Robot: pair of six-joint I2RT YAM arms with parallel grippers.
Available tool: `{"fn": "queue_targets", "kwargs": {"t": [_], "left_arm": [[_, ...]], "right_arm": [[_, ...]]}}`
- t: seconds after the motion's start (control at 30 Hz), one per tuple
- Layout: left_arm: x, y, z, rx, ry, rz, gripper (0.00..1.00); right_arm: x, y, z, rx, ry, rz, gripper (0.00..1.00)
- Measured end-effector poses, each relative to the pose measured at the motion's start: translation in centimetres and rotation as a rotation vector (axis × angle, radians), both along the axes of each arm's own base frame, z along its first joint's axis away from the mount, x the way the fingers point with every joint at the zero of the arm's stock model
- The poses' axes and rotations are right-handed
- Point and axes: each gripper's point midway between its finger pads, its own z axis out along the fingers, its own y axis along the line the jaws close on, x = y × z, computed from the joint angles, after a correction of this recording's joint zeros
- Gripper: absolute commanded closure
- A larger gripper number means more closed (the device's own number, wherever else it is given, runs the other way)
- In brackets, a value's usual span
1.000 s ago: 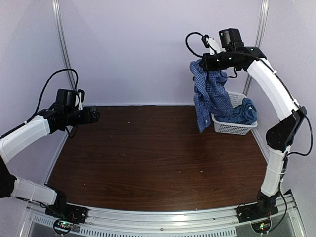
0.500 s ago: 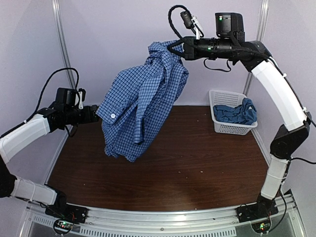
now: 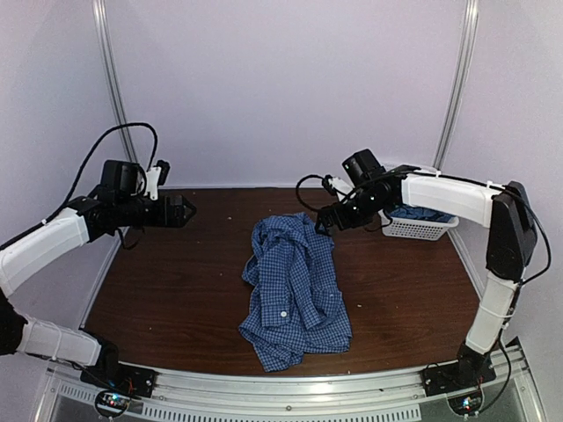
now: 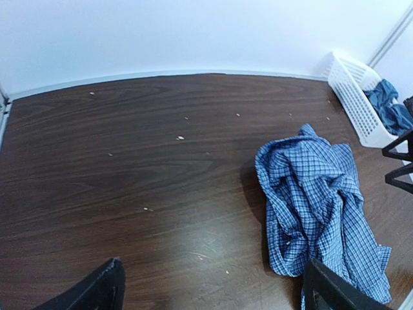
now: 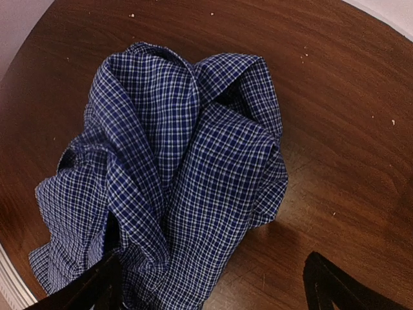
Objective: Fold and stack the mixed laundry pile
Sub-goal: Place the crumpled shirt at the center of the board, then pick up the crumpled shirt from the center of the board.
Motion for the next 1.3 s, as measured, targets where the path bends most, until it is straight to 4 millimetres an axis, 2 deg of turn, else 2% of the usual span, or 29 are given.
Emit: {"fn": "queue_targets", "kwargs": {"t": [0.07, 0.2, 0.3, 0.37, 0.47, 0.57, 0.67, 0.83, 0.97, 1.03, 1.1, 1.17, 1.23, 1.27, 1.3], "left_arm": [[-0.4, -1.6, -0.8, 0.006, 0.018, -0.059, 0.02], [-1.6, -5.3, -3.0, 0.029, 0.072, -0.178, 0.02], [-2.5, -7.4, -4.8, 0.042, 0.115, -0.242, 0.02], [-2.9, -8.5, -6.0, 0.048, 0.144, -0.275, 0.02], [-3.3, -9.7, -7.5, 0.059, 0.174, -0.307, 0.02], [-3.7, -11.0, -9.0, 0.075, 0.198, -0.339, 0.02], [-4.5, -12.4, -10.6, 0.096, 0.231, -0.378, 0.02], [-6.2, -14.5, -12.6, 0.118, 0.276, -0.434, 0.04], [-6.9, -16.2, -13.4, 0.101, 0.286, -0.469, 0.08], [-7.1, -17.0, -13.7, 0.087, 0.29, -0.484, 0.1], [-7.2, -17.7, -14.1, 0.071, 0.294, -0.496, 0.16], [-7.2, -18.2, -14.7, 0.056, 0.307, -0.502, 0.26], [-7.1, -18.8, -15.5, 0.037, 0.324, -0.506, 0.48], [-7.0, -19.2, -16.0, 0.034, 0.335, -0.51, 0.61], [-6.8, -19.4, -16.2, 0.025, 0.346, -0.503, 0.69]], "right_arm": [[-1.0, -0.4, -0.9, -0.009, 0.018, 0.0, 0.02], [-2.4, -1.0, 0.6, 0.033, -0.014, -0.013, 0.02], [-2.8, -1.2, 0.8, 0.054, -0.022, -0.031, 0.01], [-2.2, -1.0, -0.1, 0.06, -0.01, -0.047, 0.0], [-1.1, -0.8, -2.6, 0.046, 0.03, -0.077, 0.0], [1.0, -1.6, -5.2, 0.024, 0.07, -0.134, 0.0], [3.4, -4.2, -6.6, 0.013, 0.086, -0.221, 0.0], [6.8, -10.8, -6.9, -0.012, 0.069, -0.376, 0.0], [7.8, -15.4, -6.9, -0.055, 0.053, -0.477, 0.01], [7.6, -16.8, -6.8, -0.071, 0.05, -0.501, 0.02], [7.3, -17.1, -6.3, -0.07, 0.046, -0.499, 0.02], [6.5, -16.2, -5.5, -0.043, 0.041, -0.467, 0.02], [5.6, -14.2, -4.5, -0.012, 0.033, -0.412, 0.04], [5.0, -12.4, -3.9, 0.01, 0.027, -0.367, 0.05], [4.5, -10.9, -3.4, 0.026, 0.023, -0.327, 0.06]]}}
